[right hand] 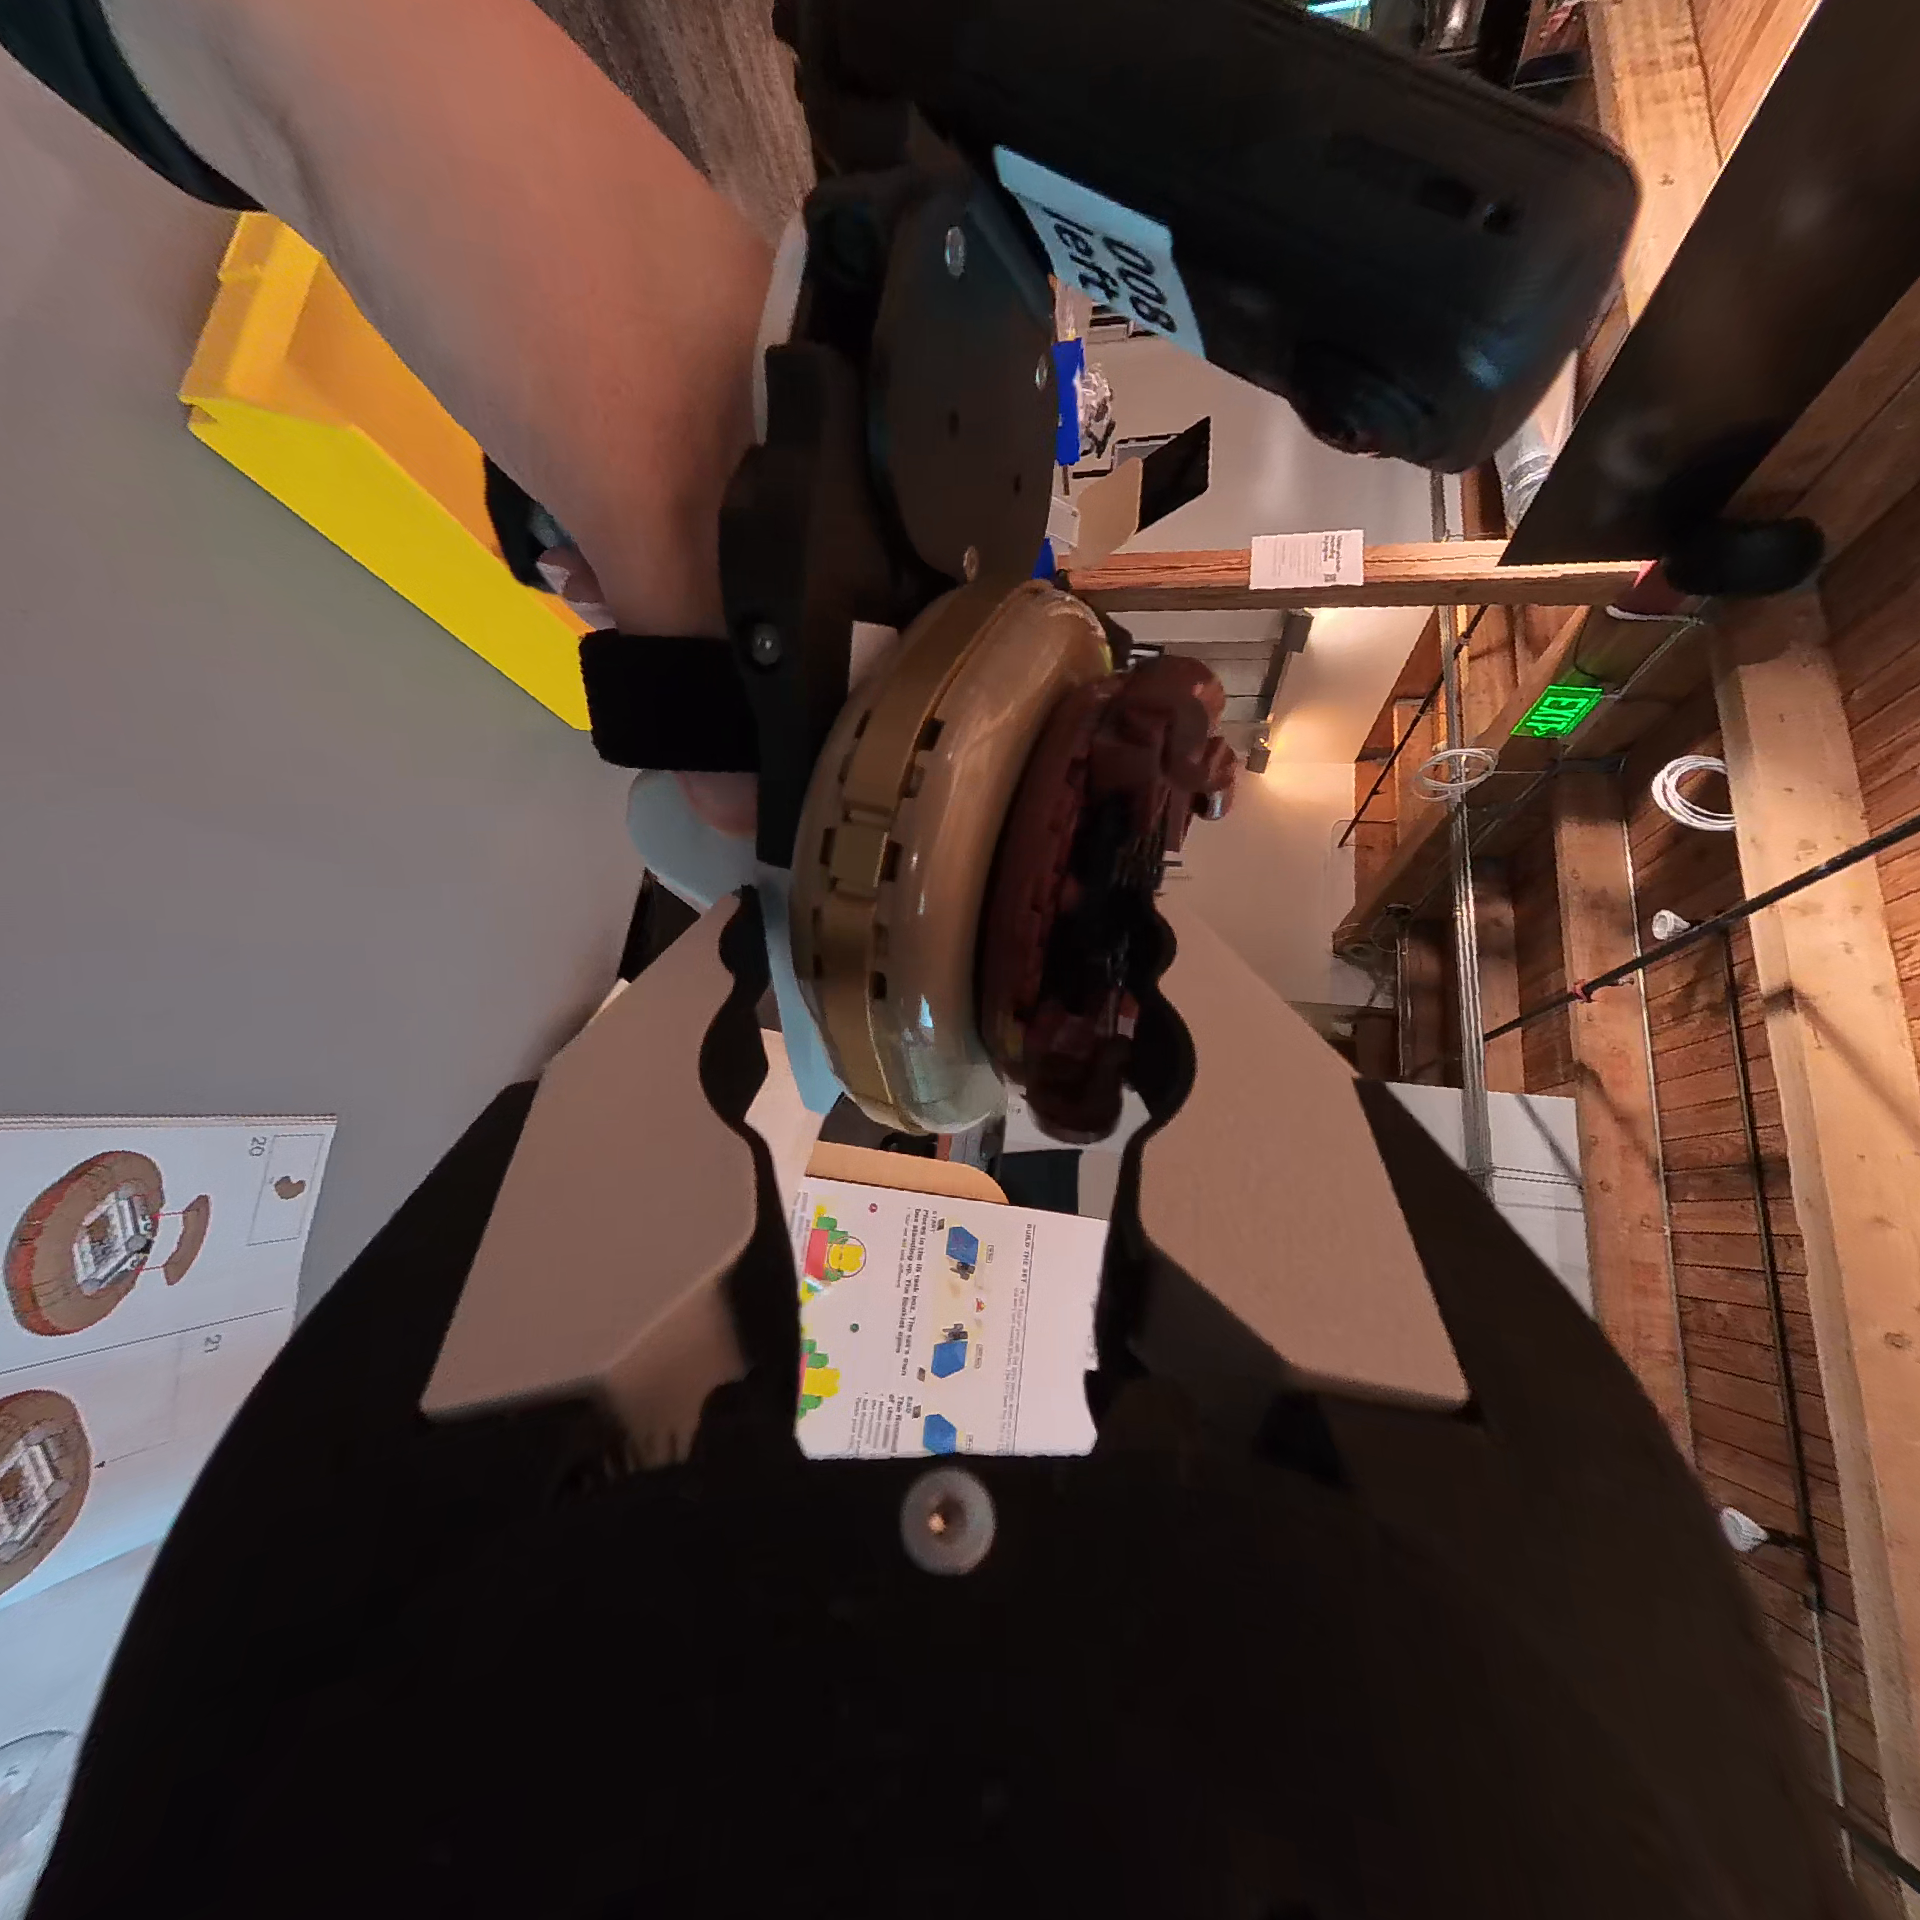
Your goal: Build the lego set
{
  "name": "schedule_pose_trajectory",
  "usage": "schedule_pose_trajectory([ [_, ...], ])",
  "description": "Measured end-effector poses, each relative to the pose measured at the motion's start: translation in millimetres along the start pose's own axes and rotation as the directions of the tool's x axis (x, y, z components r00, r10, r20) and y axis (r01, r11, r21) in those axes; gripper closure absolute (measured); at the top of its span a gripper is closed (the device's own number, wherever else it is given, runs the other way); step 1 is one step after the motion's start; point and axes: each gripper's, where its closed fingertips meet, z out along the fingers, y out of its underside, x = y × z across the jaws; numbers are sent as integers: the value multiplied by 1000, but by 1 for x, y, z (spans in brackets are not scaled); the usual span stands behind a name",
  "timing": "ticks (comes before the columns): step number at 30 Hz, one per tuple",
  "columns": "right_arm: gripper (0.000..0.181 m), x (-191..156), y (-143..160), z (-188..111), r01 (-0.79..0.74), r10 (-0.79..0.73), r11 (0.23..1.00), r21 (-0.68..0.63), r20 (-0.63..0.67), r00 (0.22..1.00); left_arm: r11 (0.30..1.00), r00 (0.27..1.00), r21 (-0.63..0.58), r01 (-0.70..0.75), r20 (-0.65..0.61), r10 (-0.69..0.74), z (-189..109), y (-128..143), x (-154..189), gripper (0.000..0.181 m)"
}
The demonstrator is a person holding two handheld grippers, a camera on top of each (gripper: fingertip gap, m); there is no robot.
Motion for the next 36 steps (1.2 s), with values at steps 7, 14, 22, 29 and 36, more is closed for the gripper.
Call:
schedule_pose_trajectory([
  [7, 113, -5, -6, -4, 37, -37, 999, -17, -6, 999, 999, 999, 30, -18, 31, 17, -4, 1, 5, 6],
  [14, 117, -11, -14, -14, 23, -23, 1000, 11, 3, 1000, 998, 997, 54, -36, 74, 32, -5, 3, 5, 11],
  [22, 120, -15, -27, -26, 62, -57, 995, 73, -67, 996, 992, 995, 126, -22, 98, 9, -11, -2, 5, 101],
  [29, 124, -10, -32, -33, 37, -21, 988, 148, -105, 994, 975, 987, 177, -133, 117, 113, -19, -7, 9, 138],
  [36, 124, -13, -50, -57, -40, 72, 937, 347, -79, 994, 870, 910, 274, -411, 181, 373, -43, -24, 17, 115],
])
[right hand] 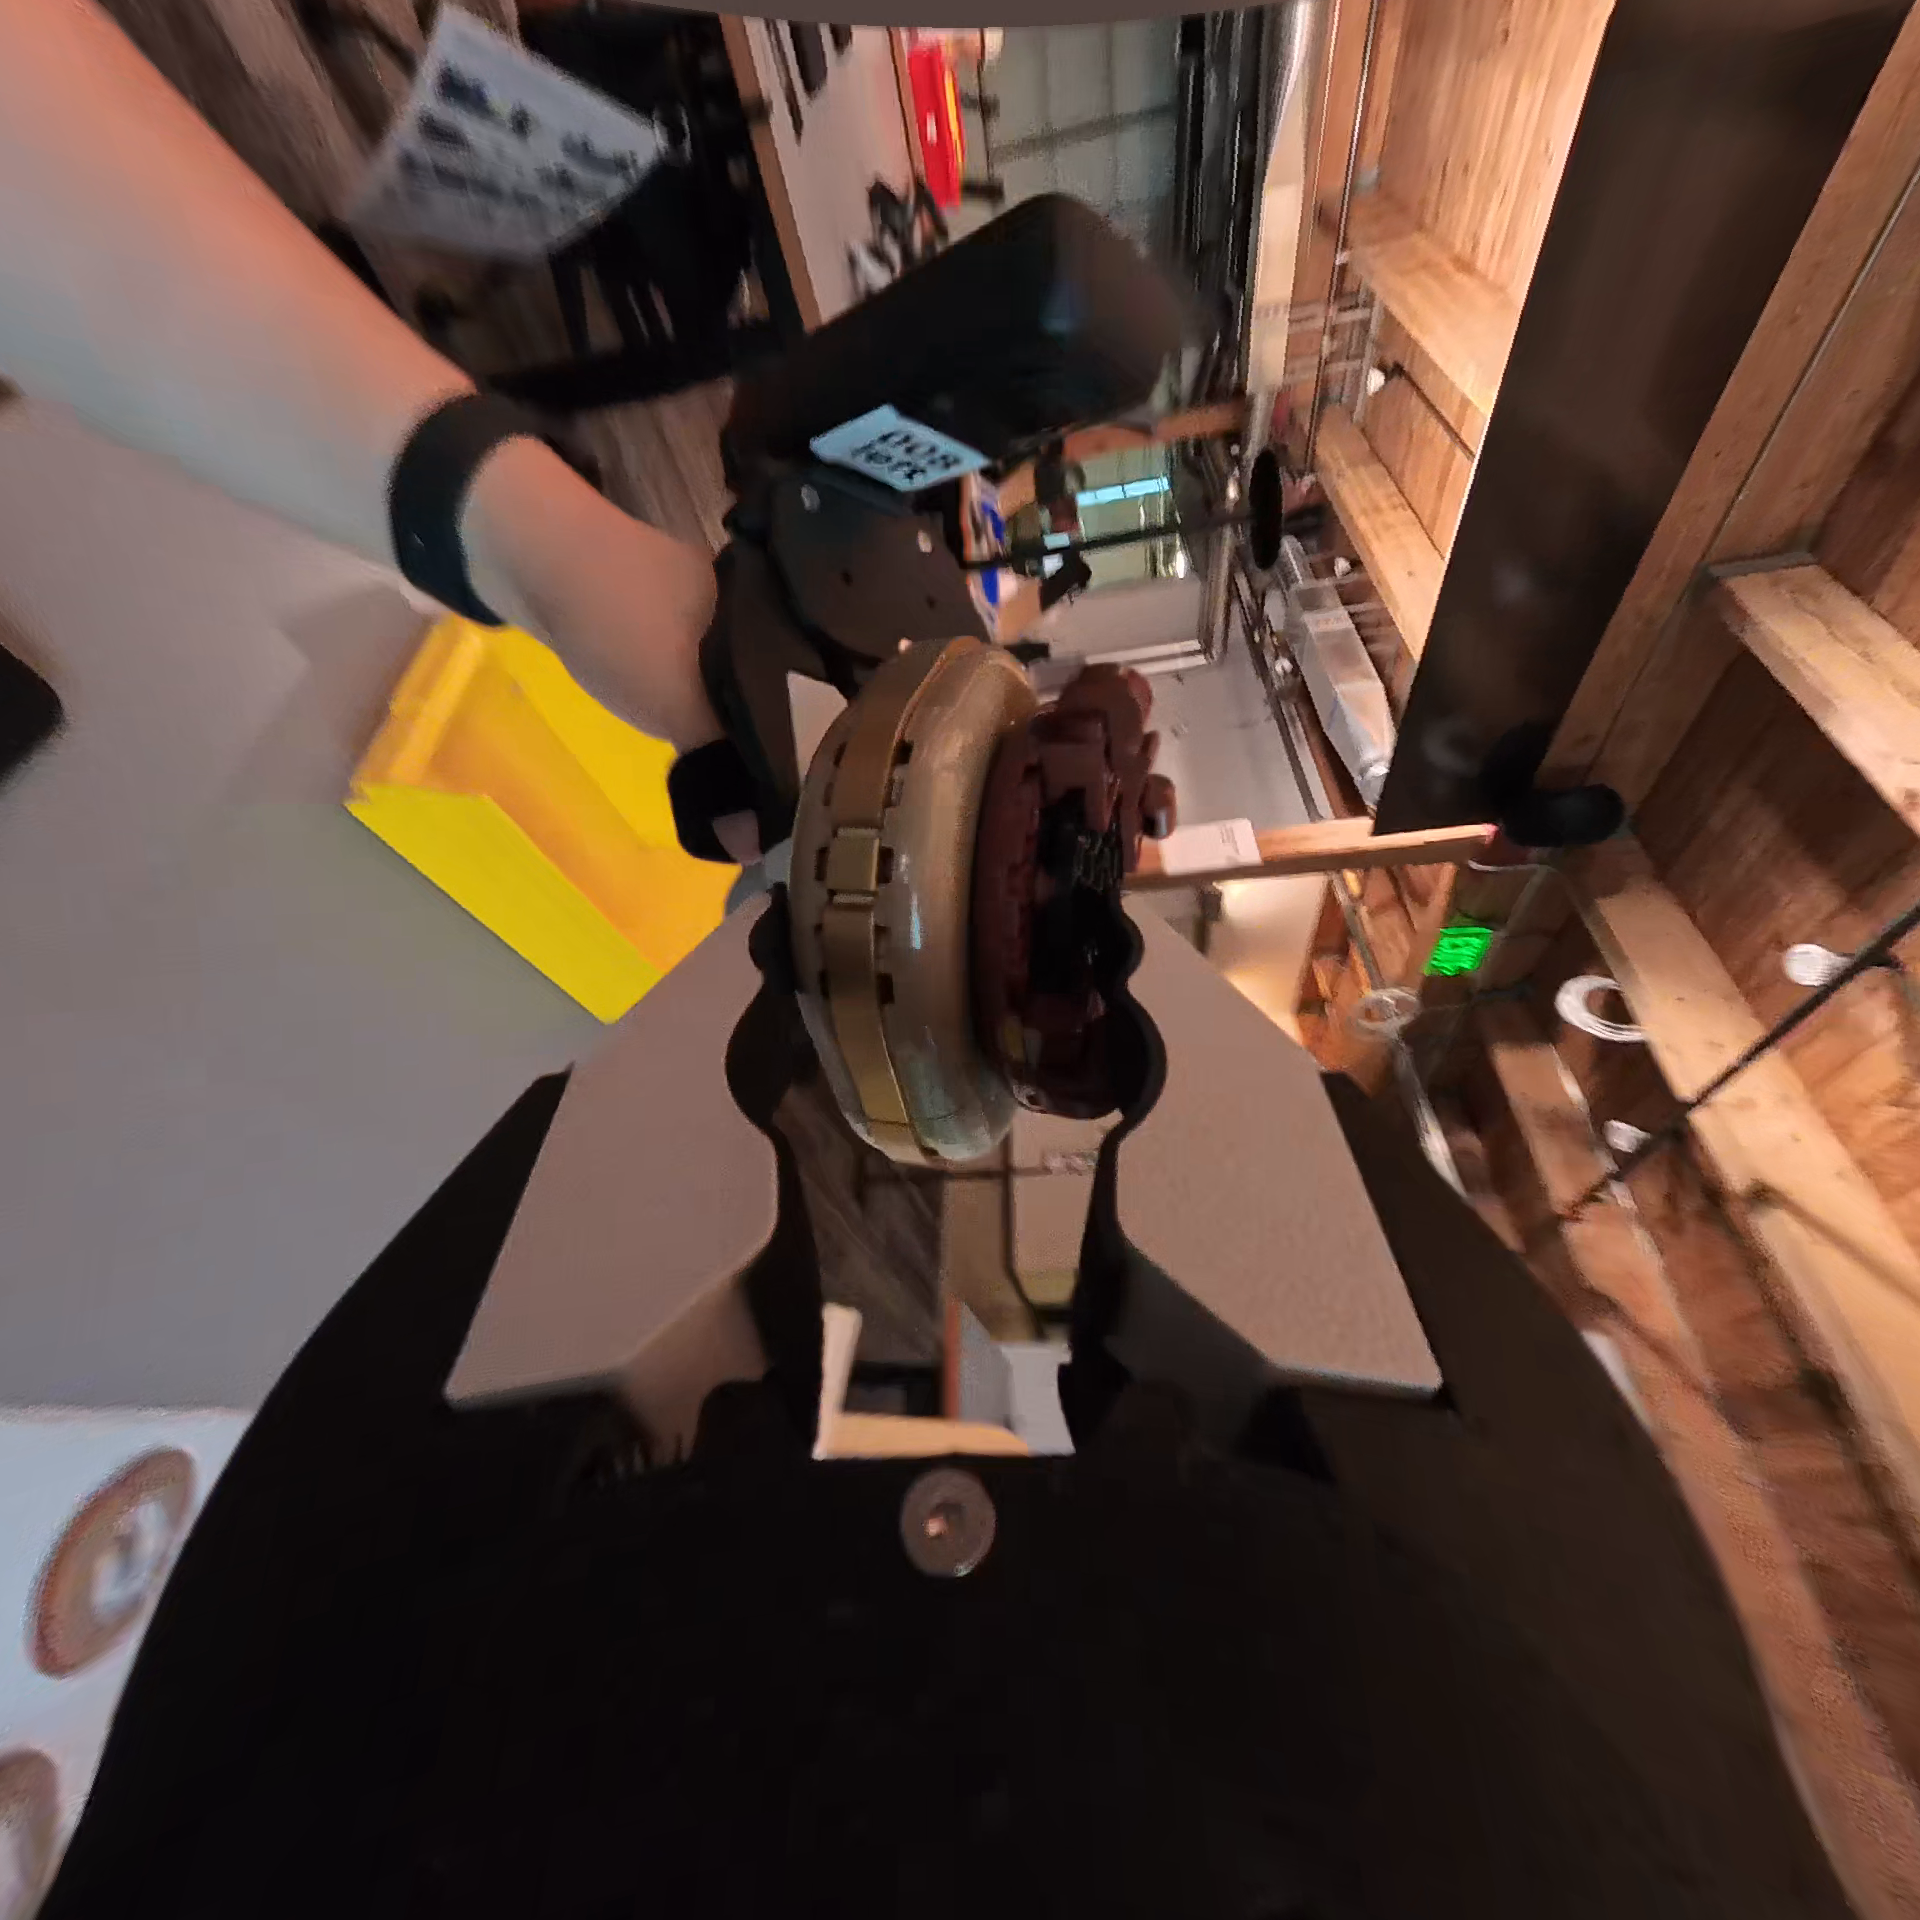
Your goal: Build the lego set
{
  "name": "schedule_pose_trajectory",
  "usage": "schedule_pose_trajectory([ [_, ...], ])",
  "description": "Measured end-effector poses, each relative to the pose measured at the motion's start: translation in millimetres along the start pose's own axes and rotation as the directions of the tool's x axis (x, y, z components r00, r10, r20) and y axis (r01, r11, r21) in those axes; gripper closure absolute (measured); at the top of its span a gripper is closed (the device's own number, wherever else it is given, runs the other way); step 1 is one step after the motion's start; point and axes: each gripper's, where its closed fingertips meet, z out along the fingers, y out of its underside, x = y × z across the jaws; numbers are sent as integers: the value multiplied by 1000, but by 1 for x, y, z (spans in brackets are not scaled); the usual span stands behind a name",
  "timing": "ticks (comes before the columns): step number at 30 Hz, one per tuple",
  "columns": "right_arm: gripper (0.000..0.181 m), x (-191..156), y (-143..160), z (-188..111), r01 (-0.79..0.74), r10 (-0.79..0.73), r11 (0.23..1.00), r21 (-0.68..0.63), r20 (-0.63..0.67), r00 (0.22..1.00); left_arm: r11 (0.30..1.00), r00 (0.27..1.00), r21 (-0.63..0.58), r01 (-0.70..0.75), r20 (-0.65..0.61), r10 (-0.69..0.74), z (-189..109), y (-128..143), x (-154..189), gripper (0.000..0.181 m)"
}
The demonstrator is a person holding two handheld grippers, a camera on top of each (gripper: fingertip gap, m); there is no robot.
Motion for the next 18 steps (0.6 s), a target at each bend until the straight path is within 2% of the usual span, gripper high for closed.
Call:
schedule_pose_trajectory([
  [3, 125, 3, -13, -10, -159, 154, 979, 128, 50, 987, 983, 987, 102, -151, -41, 156, -9, -20, 16, 115],
  [5, 126, 10, -17, -17, -215, 207, 958, 190, 60, 976, 957, 969, 159, -241, -11, 246, -15, -34, 19, 126],
  [8, 132, 19, -17, -23, -243, 238, 940, 240, 49, 970, 965, 981, 190, -181, -36, 191, -14, -42, 22, 126],
  [10, 132, 17, -12, -24, -267, 257, 933, 242, 70, 964, 961, 986, 234, -149, -32, 161, -9, -38, 22, 126],
  [12, 133, 11, -3, -20, -221, 209, 959, 177, 84, 974, 937, 984, 302, -178, 68, 165, -4, -28, 21, 125],
  [14, 133, 2, -1, -15, -109, 95, 987, 118, 113, 989, 909, 966, 340, -240, 177, 188, -6, -23, 19, 125],
  [16, 132, -3, -1, -8, 14, -23, 996, 84, 113, 993, 897, 946, 343, -277, 259, 193, -12, -22, 14, 125],
  [18, 133, -3, 3, -3, 78, -81, 996, 32, 101, 992, 897, 925, 318, -307, 321, 203, -15, -21, 8, 125],
])
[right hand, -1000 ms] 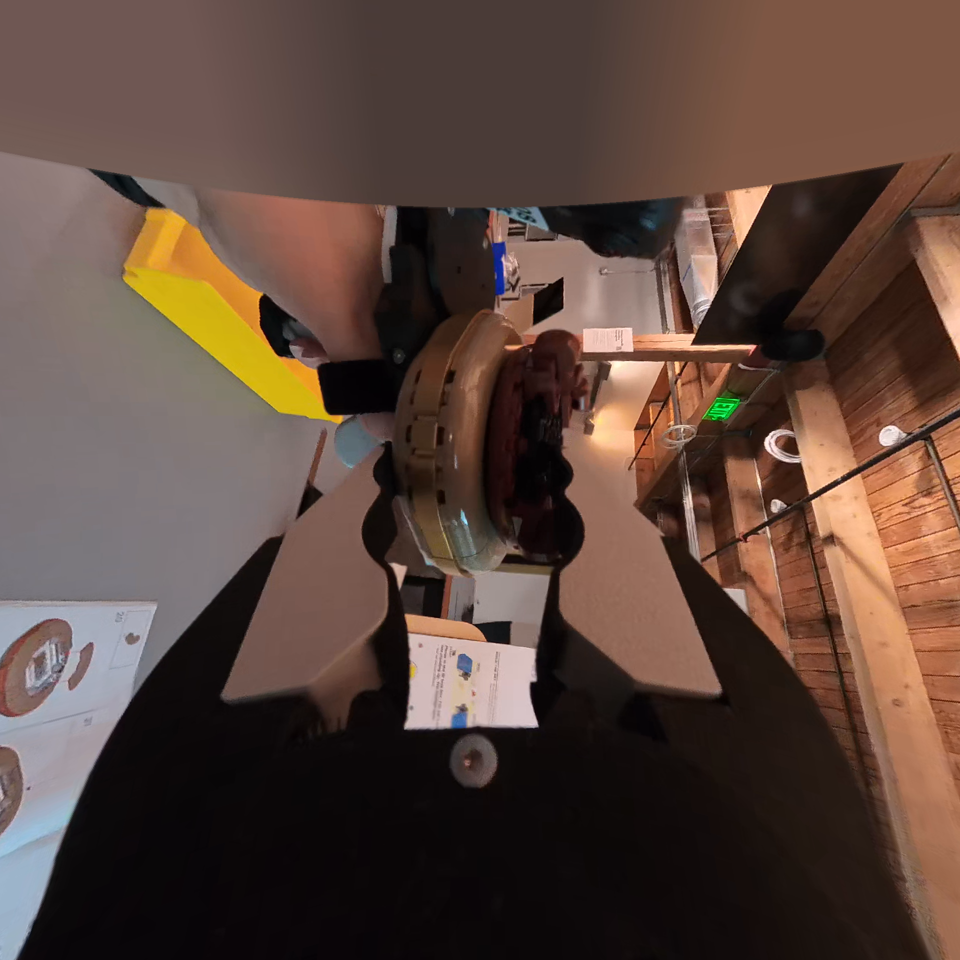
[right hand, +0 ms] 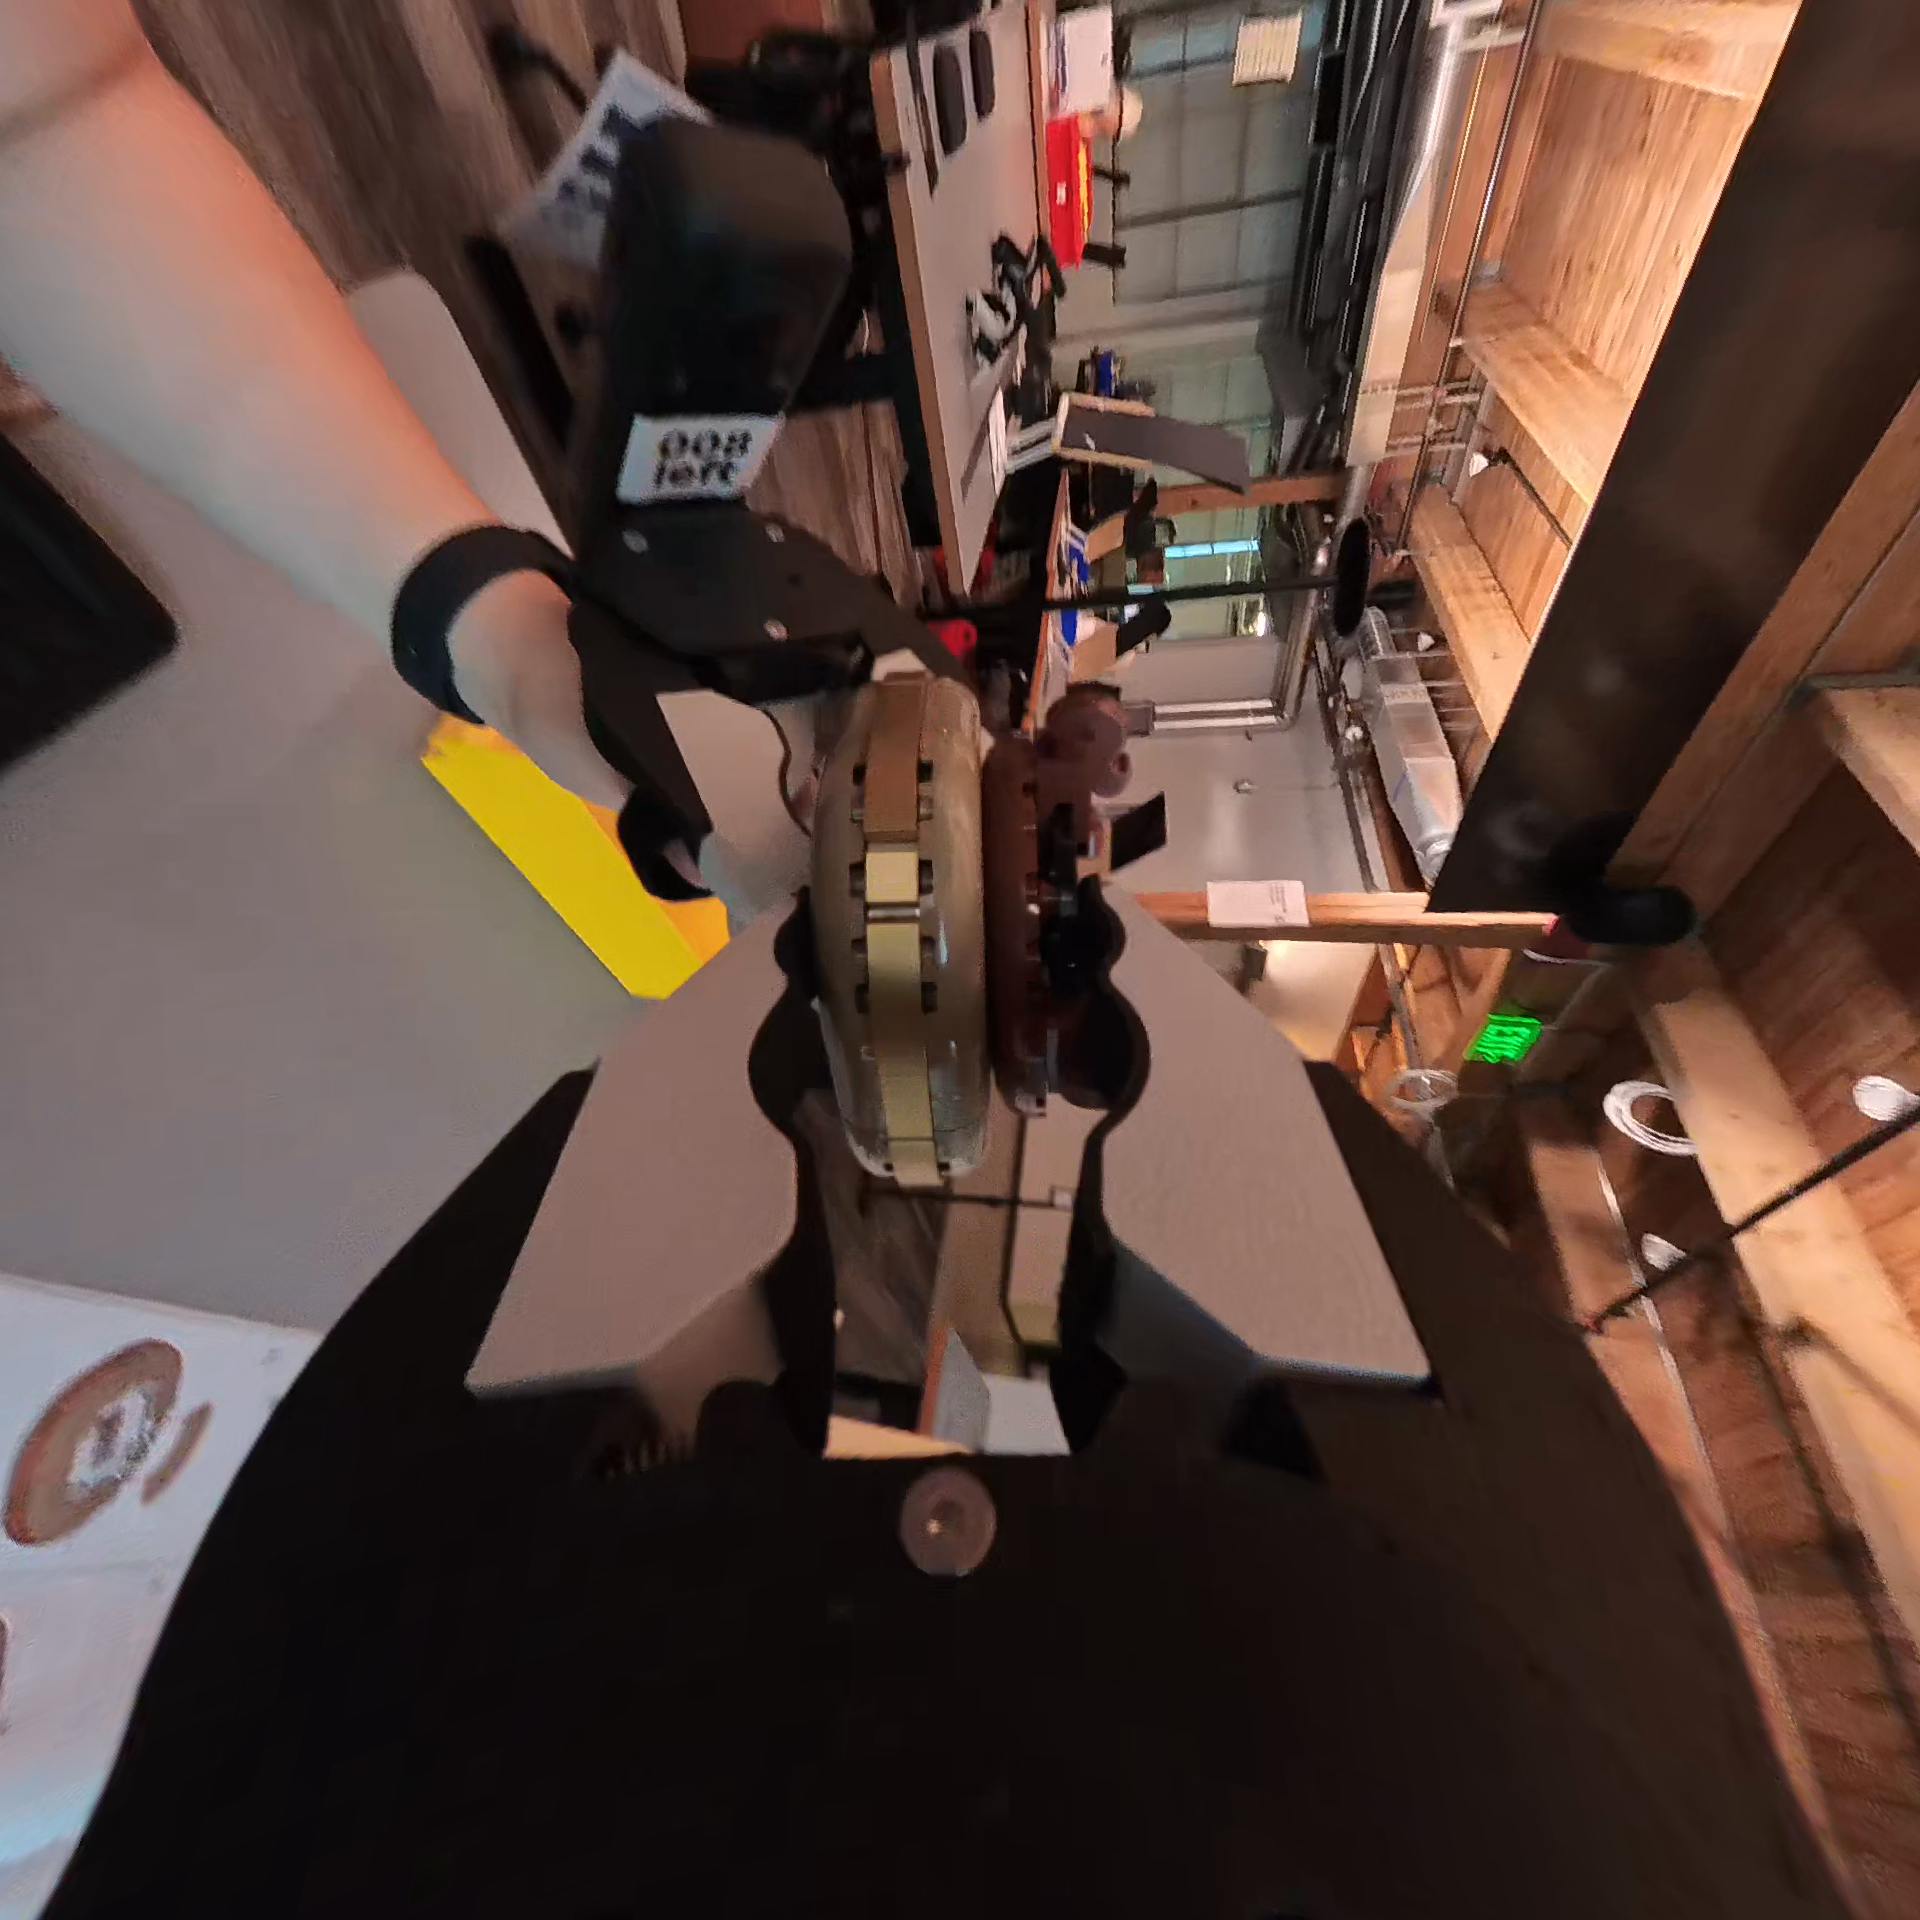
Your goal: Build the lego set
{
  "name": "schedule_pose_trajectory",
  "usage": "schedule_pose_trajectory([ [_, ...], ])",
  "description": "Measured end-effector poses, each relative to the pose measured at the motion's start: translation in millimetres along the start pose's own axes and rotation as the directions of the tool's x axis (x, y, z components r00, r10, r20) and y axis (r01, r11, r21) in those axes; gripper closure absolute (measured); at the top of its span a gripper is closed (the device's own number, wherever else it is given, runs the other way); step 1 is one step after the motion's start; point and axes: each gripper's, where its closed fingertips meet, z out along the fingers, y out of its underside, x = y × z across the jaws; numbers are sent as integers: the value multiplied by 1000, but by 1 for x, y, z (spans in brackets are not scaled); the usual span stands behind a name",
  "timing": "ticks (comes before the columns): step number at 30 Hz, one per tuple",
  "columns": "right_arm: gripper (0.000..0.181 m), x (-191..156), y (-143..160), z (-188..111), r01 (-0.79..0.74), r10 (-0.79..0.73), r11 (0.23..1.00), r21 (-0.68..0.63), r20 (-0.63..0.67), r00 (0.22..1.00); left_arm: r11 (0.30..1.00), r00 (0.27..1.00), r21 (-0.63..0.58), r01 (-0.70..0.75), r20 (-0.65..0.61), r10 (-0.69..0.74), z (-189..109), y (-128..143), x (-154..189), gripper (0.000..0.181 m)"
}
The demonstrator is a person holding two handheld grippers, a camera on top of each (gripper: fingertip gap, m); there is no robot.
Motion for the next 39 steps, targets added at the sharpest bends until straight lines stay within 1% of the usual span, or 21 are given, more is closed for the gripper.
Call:
schedule_pose_trajectory([
  [3, 133, 1, 7, 4, 56, -59, 995, -86, -30, 998, 998, 997, -38, -44, 59, 46, -2, 3, -7, 125],
  [6, 133, 0, 14, 6, 53, -61, 986, -155, -48, 997, 994, 999, -101, -28, 32, 31, -2, 10, -6, 125],
  [9, 132, -1, 23, 9, 72, -88, 972, -225, -64, 994, 982, 994, -161, -95, 35, 102, -2, 15, -8, 125],
  [10, 131, -3, 28, 10, 68, -86, 965, -255, -58, 995, 977, 993, -178, -115, 17, 120, -1, 16, -5, 125],
  [12, 128, -7, 32, 13, 60, -75, 959, -278, -44, 996, 969, 991, -211, -128, 10, 133, 0, 19, -2, 125],
  [14, 129, -6, 36, 14, 78, -99, 950, -302, -58, 993, 964, 992, -238, -117, 14, 124, 2, 22, -4, 125],
  [17, 123, -1, 42, 13, 79, -116, 934, -349, -87, 989, 951, 990, -281, -128, 15, 138, 5, 24, -6, 129],
  [19, 126, -1, 43, 12, 78, -121, 930, -359, -97, 988, 943, 990, -304, -133, 6, 141, 8, 25, -6, 128],
  [23, 129, 3, 43, 7, 90, -140, 930, -355, -117, 983, 941, 986, -298, -162, -14, 166, 13, 22, -5, 127],
  [27, 129, 9, 43, 1, 60, -112, 939, -338, -136, 984, 939, 984, -296, -177, -22, 179, 20, 17, -6, 127],
  [29, 129, 13, 41, -2, 19, -65, 951, -308, -142, 988, 938, 983, -295, -183, -29, 183, 23, 13, -7, 127],
  [32, 131, 17, 38, -9, -68, 34, 972, -225, -152, 988, 937, 984, -303, -176, -53, 168, 27, 9, -4, 125],
  [34, 131, 21, 37, -15, -103, 71, 978, -183, -171, 983, 933, 979, -299, -202, -57, 194, 30, 4, -3, 124],
  [36, 131, 23, 33, -19, -103, 74, 983, -154, -187, 980, 928, 971, -287, -238, -53, 233, 31, -2, -2, 125],
  [39, 132, 24, 28, -24, -58, 28, 988, -141, -205, 978, 934, 970, -262, -243, -53, 238, 32, -9, 0, 125],
])
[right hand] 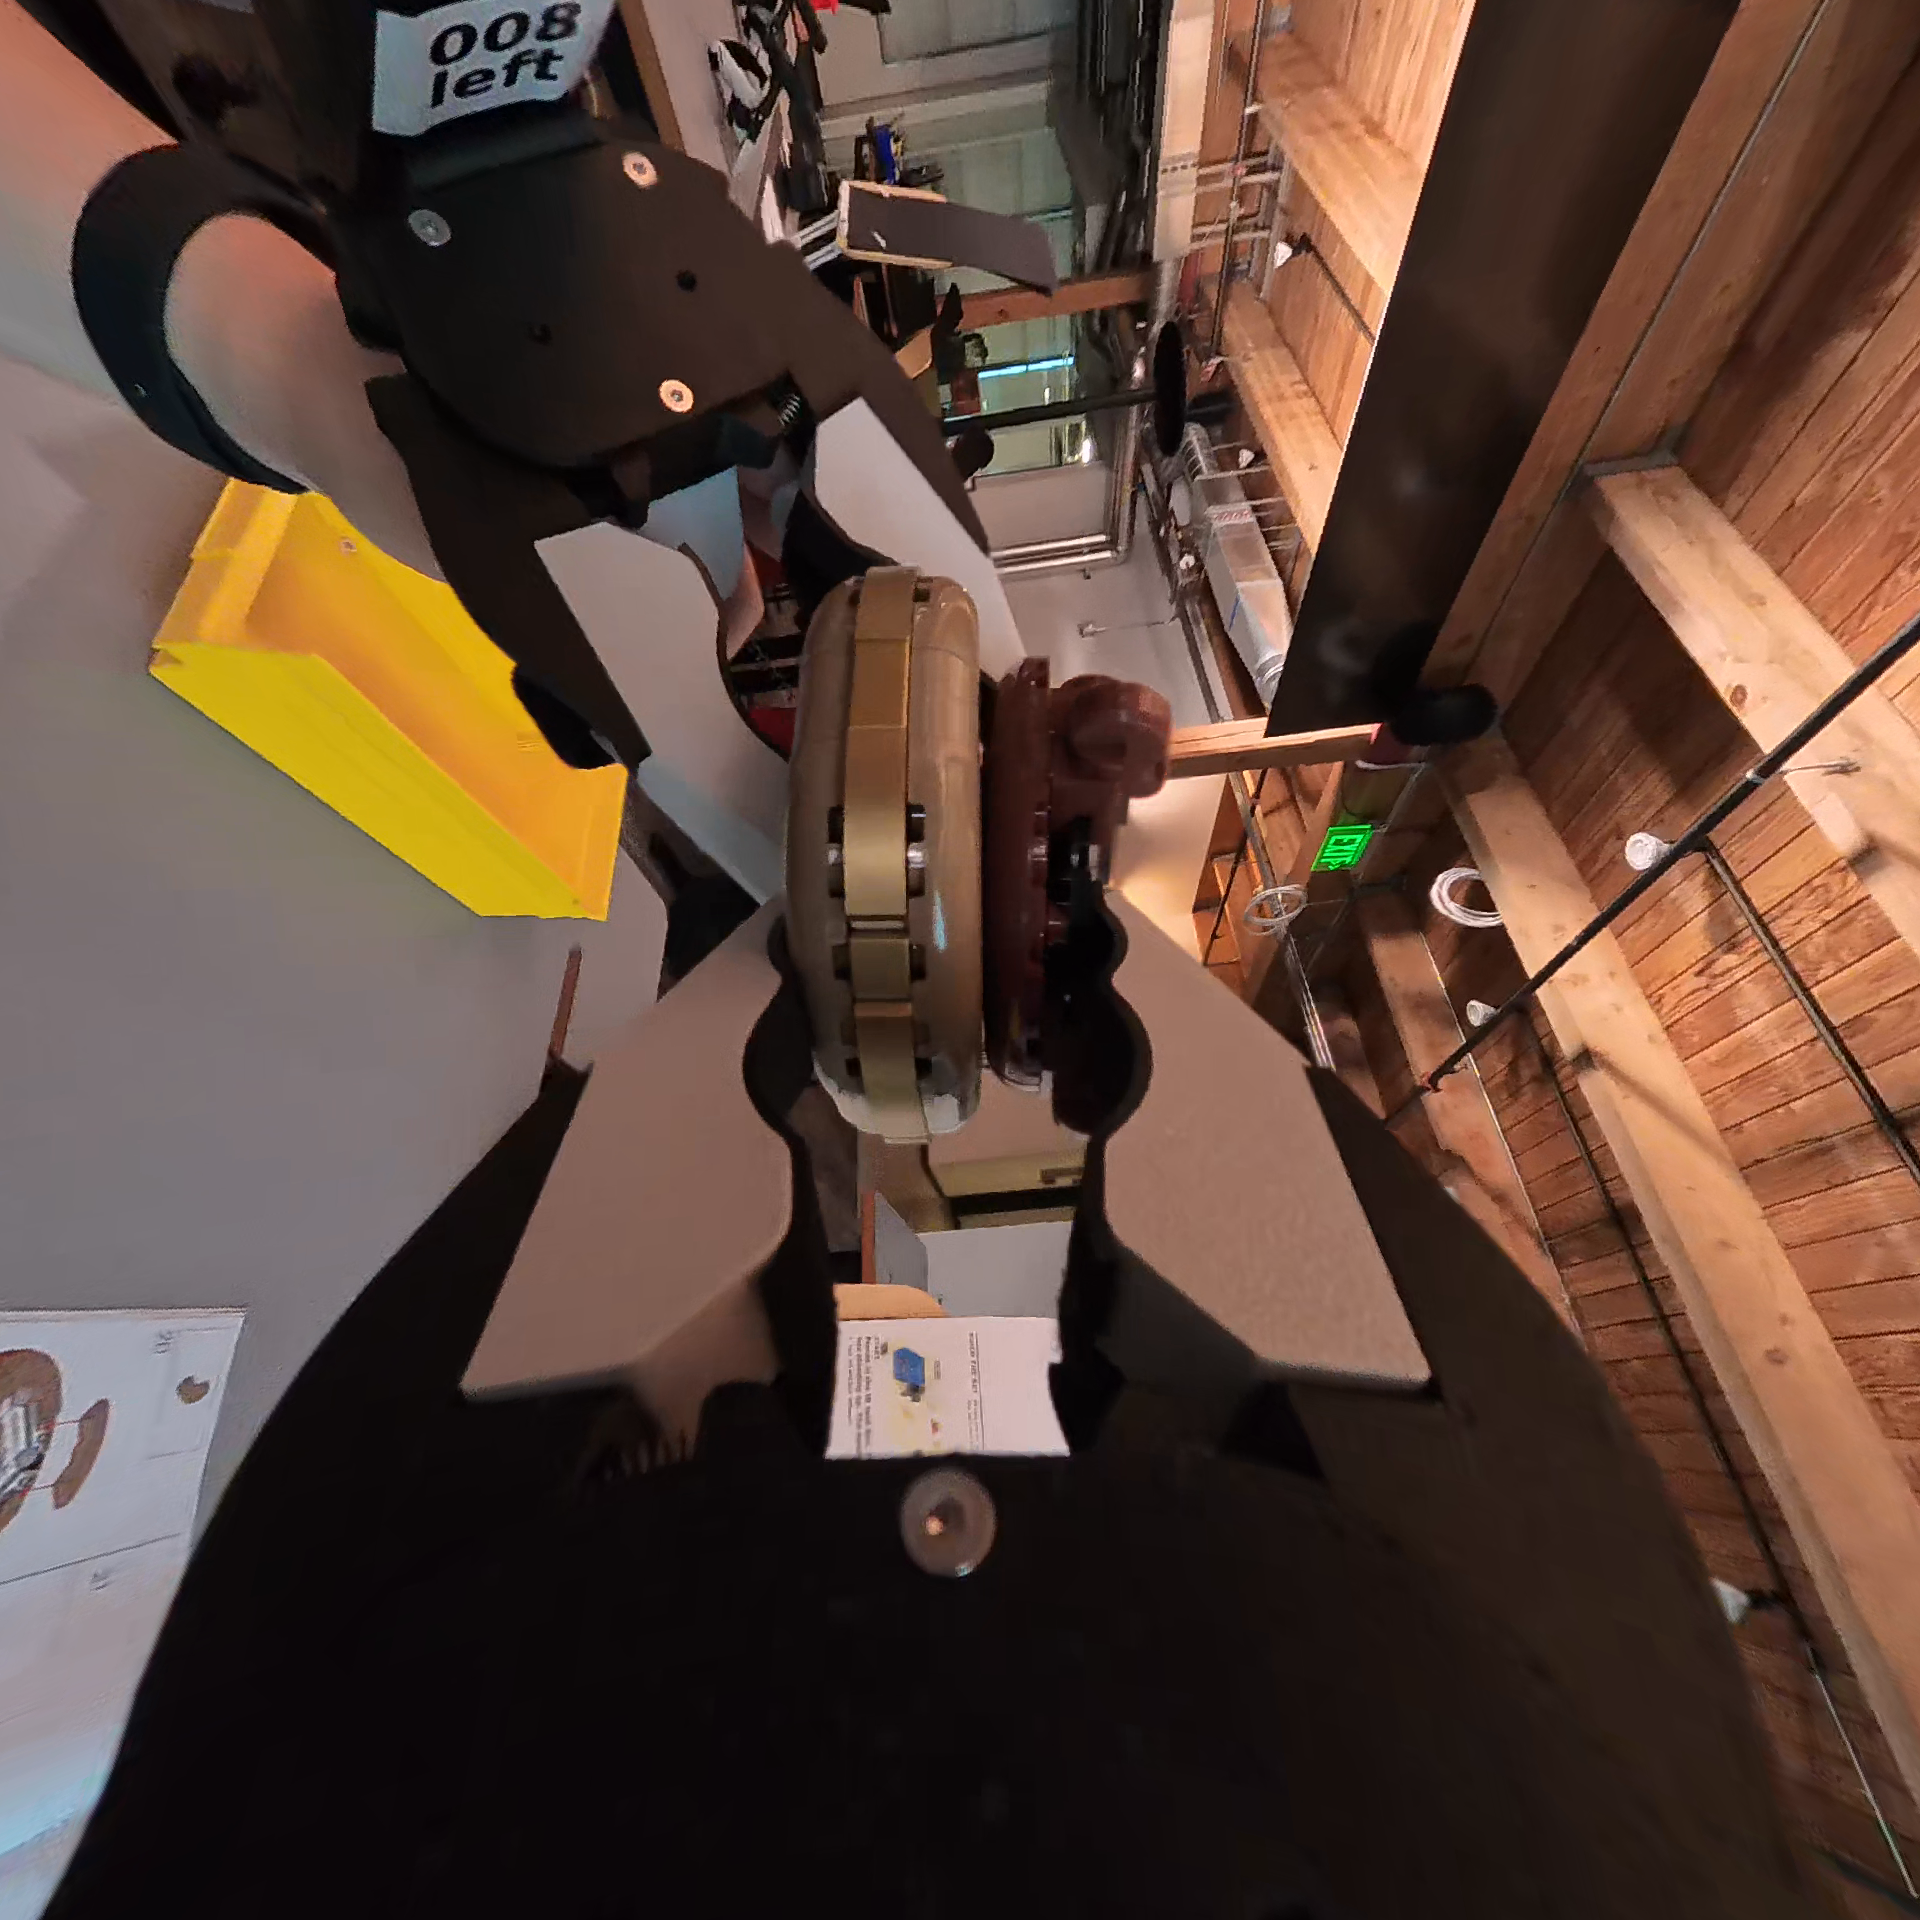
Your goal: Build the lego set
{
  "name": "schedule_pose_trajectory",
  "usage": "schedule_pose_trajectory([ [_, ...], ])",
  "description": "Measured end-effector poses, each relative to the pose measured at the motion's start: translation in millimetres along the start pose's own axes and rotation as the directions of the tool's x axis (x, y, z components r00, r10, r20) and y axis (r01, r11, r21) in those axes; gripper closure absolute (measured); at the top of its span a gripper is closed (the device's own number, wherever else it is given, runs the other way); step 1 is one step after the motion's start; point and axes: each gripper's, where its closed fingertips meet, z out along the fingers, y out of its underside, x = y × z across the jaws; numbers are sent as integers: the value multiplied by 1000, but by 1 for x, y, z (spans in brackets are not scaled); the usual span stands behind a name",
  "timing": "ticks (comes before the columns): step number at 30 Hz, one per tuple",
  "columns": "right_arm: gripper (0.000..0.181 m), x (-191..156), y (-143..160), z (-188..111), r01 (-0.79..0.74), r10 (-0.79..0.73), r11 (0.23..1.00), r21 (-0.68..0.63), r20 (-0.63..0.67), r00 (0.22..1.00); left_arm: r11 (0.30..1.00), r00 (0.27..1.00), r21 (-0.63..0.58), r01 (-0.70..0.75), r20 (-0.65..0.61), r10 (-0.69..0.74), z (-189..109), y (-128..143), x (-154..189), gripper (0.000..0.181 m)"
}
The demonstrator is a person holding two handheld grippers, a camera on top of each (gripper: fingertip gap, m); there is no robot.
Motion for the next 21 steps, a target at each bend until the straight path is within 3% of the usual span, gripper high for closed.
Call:
schedule_pose_trajectory([
  [4, 132, 5, -4, -6, -10, 10, 999, 32, -3, 1000, 990, 992, 70, 119, -44, -116, -4, -8, 0, 130],
  [7, 131, 3, -11, -13, -60, 56, 994, 96, 41, 998, 972, 974, 121, 202, -124, -187, -9, -17, 0, 118],
  [10, 132, -1, -21, -22, -169, 149, 969, 180, 119, 982, 922, 914, 197, 335, -307, -266, -21, -33, 3, 108],
  [13, 132, -1, -31, -33, -254, 211, 928, 274, 176, 961, 875, 826, 205, 438, -476, -302, -32, -44, 7, 110],
  [18, 132, -3, -40, -41, -253, 213, 895, 367, 146, 966, 836, 776, 232, 498, -549, -310, -40, -58, 18, 108],
  [21, 131, -6, -47, -44, -219, 185, 885, 410, 122, 975, 804, 772, 255, 537, -533, -347, -42, -59, 18, 112],
])
